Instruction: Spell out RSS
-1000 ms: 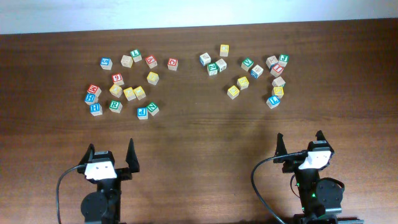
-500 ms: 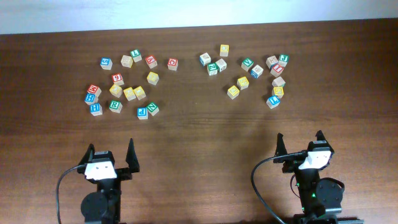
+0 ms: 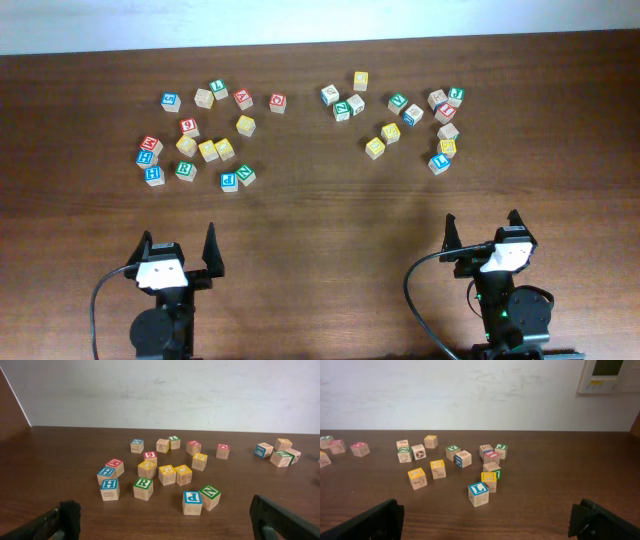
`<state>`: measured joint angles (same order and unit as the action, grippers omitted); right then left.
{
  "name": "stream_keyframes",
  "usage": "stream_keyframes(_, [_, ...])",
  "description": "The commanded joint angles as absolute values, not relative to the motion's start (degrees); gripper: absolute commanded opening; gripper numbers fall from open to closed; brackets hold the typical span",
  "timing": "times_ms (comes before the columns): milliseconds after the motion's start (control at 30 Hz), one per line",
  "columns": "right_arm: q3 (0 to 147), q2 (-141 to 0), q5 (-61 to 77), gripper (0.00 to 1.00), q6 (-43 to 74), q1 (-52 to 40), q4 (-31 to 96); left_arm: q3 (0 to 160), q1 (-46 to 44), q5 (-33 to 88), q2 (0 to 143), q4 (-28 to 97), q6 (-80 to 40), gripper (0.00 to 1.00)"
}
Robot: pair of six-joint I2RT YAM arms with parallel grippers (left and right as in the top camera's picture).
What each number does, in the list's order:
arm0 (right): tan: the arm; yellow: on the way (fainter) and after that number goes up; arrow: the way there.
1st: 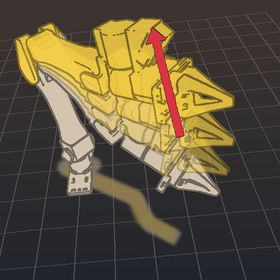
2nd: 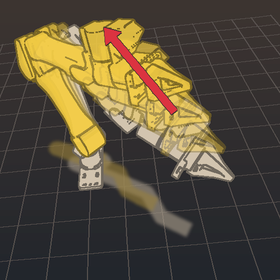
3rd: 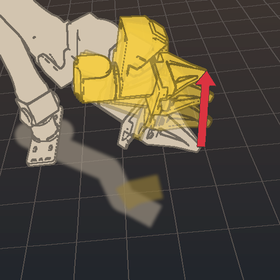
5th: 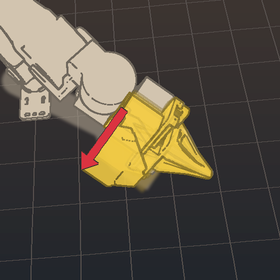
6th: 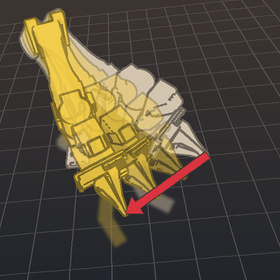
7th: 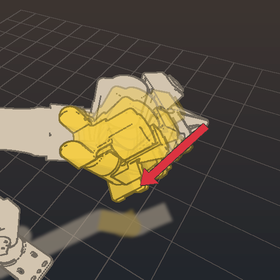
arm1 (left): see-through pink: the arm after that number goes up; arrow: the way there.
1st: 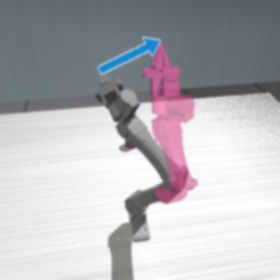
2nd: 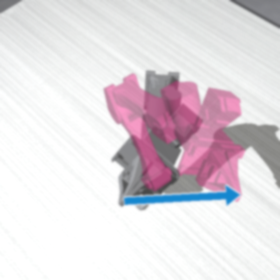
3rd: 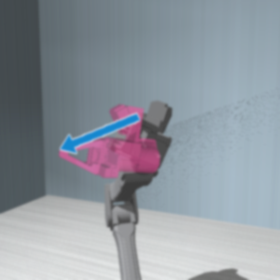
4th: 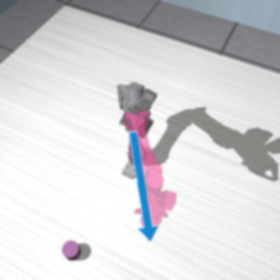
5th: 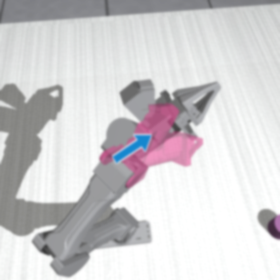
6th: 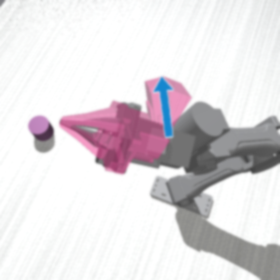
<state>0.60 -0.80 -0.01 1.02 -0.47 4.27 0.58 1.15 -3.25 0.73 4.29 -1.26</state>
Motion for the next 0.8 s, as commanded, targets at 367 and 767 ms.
stream_keyframes(367, [0.32,-0.36,-0.69,0.98,0.67,-0.64,4.71,0.58,0.82,44.36,0.67,-5.06,-30.17,0.99])
stream_keyframes(767, [0.32,-0.36,-0.69,0.98,0.67,-0.64,4.71,4.34,0.82,29.08,0.67,-40.62,-38.37,0.99])
